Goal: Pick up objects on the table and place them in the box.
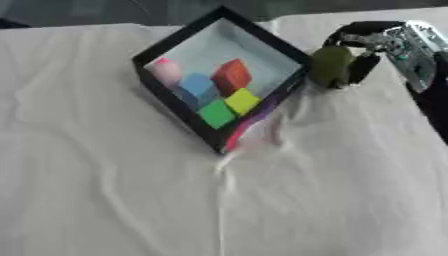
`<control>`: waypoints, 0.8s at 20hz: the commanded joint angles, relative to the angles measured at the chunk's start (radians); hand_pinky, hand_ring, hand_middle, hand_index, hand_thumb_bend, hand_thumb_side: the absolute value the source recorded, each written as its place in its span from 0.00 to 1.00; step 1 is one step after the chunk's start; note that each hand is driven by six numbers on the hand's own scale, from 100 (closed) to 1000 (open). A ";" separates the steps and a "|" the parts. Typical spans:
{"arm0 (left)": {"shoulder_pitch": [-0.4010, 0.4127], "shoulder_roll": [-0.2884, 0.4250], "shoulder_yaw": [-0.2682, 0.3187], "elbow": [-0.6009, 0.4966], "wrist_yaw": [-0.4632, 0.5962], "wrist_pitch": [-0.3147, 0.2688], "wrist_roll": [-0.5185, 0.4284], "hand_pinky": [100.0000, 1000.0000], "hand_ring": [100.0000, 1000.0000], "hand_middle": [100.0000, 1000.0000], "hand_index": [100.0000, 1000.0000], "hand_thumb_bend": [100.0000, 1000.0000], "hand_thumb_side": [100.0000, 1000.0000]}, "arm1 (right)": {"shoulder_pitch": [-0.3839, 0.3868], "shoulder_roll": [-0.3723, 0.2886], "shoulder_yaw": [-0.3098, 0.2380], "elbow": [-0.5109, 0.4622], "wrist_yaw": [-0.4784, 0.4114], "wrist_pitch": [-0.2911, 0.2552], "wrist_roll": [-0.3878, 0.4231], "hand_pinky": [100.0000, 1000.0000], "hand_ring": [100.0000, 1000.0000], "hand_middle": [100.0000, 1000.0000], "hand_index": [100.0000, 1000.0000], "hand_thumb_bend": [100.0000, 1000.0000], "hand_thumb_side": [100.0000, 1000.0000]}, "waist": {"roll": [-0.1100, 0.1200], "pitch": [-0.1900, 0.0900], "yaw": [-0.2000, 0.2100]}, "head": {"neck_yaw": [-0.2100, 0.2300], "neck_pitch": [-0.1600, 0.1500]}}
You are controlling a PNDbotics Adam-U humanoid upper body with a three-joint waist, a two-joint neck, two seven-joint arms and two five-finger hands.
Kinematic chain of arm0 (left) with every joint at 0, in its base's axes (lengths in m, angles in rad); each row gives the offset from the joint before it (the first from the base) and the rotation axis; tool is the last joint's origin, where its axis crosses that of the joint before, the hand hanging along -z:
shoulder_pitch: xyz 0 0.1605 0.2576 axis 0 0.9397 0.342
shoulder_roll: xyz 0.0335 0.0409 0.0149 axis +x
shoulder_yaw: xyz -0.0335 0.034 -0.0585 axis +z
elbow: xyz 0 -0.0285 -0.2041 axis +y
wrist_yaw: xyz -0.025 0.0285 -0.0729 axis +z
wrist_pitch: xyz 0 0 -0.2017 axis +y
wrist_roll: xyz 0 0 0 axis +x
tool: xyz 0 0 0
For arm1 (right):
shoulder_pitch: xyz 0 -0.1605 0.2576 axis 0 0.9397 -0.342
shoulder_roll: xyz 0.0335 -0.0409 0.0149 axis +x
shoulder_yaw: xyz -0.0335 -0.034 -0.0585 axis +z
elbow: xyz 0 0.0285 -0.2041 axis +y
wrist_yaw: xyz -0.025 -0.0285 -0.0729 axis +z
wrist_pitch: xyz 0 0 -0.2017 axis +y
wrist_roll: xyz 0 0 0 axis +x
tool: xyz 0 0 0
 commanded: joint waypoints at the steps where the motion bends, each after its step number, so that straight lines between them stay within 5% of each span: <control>1: -0.007 0.012 0.003 -0.017 -0.006 0.001 -0.001 0.79 0.78 0.74 0.81 0.27 0.57 | -0.014 -0.014 -0.010 0.007 0.010 0.008 -0.038 0.79 0.74 0.64 0.71 0.36 0.00 | 0.012 -0.001 0.001 | -0.004 -0.016; 7: -0.009 0.016 0.002 -0.017 -0.004 0.000 -0.003 0.79 0.78 0.74 0.81 0.27 0.56 | -0.015 -0.021 0.003 -0.021 -0.011 0.008 -0.075 0.77 0.70 0.53 0.61 0.30 0.00 | 0.011 -0.007 -0.005 | 0.000 -0.010; 16: 0.007 0.028 0.008 -0.017 -0.009 -0.001 0.002 0.79 0.78 0.74 0.81 0.27 0.56 | -0.028 -0.091 0.007 -0.178 -0.167 0.011 0.022 0.77 0.69 0.54 0.62 0.26 0.00 | -0.001 -0.034 -0.030 | 0.025 0.012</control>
